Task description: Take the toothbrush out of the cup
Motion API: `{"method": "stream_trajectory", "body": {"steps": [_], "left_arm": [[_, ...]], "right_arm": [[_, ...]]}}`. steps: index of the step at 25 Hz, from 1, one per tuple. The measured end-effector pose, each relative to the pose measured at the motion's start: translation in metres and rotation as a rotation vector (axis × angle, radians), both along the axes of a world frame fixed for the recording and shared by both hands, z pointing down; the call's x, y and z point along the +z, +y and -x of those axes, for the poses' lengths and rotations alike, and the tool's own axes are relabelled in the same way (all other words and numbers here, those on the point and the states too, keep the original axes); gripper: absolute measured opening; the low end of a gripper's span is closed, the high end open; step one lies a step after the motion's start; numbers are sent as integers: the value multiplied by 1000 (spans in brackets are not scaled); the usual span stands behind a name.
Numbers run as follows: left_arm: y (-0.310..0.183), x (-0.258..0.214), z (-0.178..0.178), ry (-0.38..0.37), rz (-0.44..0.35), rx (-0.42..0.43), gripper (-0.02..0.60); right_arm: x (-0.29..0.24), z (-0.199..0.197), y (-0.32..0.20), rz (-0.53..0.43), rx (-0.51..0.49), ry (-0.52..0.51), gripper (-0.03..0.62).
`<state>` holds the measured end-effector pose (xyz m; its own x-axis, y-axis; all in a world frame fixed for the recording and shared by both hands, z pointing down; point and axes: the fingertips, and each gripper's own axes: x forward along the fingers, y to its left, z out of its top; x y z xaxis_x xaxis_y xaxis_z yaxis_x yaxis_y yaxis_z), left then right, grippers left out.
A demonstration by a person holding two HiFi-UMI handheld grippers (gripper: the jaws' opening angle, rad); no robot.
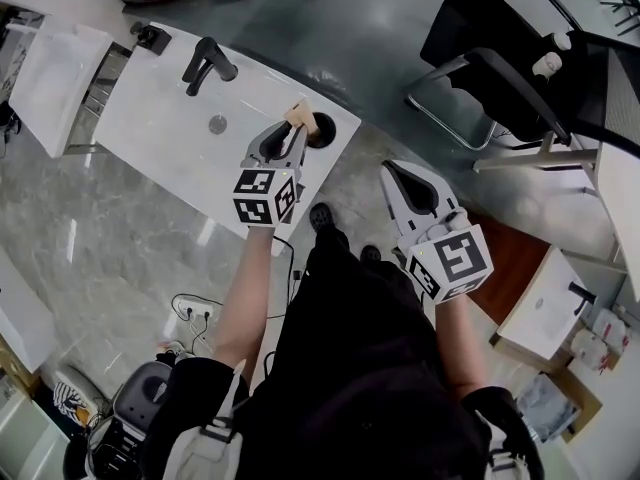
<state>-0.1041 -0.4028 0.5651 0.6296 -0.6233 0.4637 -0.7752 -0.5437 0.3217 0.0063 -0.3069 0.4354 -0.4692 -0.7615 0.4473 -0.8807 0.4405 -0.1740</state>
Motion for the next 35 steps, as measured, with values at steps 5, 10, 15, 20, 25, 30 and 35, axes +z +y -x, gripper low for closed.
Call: {"method": "stream_trajectory", "body": {"steps": [5,10,15,20,25,30,35], "left_arm": [[-1,0,-1,-4,-2,-4,64],[1,-3,-3,-2,-3,5,32],[4,-9,-5,6,-15,11,23],[4,-24,-6,20,-51,6,18],[6,-46,-4,35,-94,-9,17],[14,-76,-2,54,-147,-28,17],[32,-111,2,84,-203,-50,17]], "right_arm": [[1,-5,3,2,10,4,31],[-3,-7,5,-6,16,2,31],[-5,-8,9,-18,18,0,31],[-11,-11,12,-36,21,-12,31],[-16,-14,17,-49,26,-30,31],[-23,-14,24,-79,7,-47,31],[-35,-14,36,-106,-4,-69,31]]}}
